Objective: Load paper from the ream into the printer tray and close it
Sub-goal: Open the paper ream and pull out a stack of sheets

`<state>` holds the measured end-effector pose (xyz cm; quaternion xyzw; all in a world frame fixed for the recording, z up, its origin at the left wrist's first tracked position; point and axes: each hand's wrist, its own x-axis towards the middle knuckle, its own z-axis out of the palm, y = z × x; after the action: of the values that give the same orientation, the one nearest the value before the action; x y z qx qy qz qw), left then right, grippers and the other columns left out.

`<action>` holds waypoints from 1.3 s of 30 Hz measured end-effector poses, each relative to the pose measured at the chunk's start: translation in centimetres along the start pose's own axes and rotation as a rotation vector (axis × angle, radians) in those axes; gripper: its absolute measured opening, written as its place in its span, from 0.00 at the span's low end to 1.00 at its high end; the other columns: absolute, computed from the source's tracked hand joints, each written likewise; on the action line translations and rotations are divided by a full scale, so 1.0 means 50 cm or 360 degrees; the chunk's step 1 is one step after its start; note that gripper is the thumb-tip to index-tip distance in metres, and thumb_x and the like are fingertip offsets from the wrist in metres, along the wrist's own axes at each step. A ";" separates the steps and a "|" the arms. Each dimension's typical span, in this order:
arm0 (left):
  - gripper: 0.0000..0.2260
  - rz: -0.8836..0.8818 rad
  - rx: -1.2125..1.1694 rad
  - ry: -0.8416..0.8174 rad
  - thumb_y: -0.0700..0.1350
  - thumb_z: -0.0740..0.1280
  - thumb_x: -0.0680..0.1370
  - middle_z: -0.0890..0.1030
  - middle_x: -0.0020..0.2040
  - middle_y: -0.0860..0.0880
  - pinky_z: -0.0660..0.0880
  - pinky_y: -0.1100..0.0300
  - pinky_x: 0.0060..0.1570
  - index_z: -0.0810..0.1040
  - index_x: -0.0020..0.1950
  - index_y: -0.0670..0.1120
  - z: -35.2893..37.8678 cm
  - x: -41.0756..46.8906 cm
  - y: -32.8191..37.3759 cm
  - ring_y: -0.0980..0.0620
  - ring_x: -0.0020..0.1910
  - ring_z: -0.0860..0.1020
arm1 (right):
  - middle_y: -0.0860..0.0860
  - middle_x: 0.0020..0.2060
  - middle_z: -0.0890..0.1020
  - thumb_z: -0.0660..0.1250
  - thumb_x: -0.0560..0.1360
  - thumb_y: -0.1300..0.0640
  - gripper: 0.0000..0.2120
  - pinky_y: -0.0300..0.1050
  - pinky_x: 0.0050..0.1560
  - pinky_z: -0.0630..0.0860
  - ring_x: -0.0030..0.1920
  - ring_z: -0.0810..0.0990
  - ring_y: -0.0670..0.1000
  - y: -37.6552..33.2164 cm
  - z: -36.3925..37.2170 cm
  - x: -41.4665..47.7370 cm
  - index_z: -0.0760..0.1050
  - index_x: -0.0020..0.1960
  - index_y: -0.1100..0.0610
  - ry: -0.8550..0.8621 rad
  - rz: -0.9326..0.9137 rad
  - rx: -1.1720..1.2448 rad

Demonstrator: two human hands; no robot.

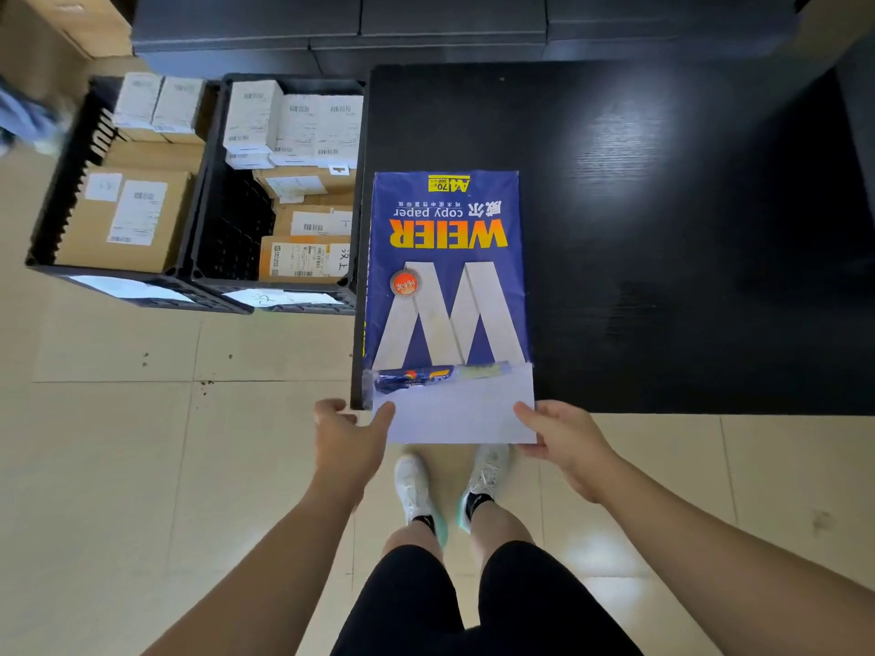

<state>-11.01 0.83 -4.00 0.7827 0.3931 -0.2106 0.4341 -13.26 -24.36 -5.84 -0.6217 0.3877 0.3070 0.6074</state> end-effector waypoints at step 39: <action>0.10 0.0193 -0.0345 -0.0532 0.41 0.63 0.79 0.81 0.55 0.50 0.77 0.52 0.49 0.75 0.60 0.47 -0.003 -0.132 -0.212 0.46 0.53 0.80 | 0.50 0.48 0.85 0.64 0.77 0.63 0.09 0.52 0.52 0.79 0.48 0.83 0.54 0.200 0.050 -0.139 0.78 0.50 0.51 0.0264 -0.0342 -0.0205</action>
<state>-23.43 1.43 -4.93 0.7079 0.2881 -0.2676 0.5867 -25.14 -20.72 -5.25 -0.7205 0.3473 0.2122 0.5615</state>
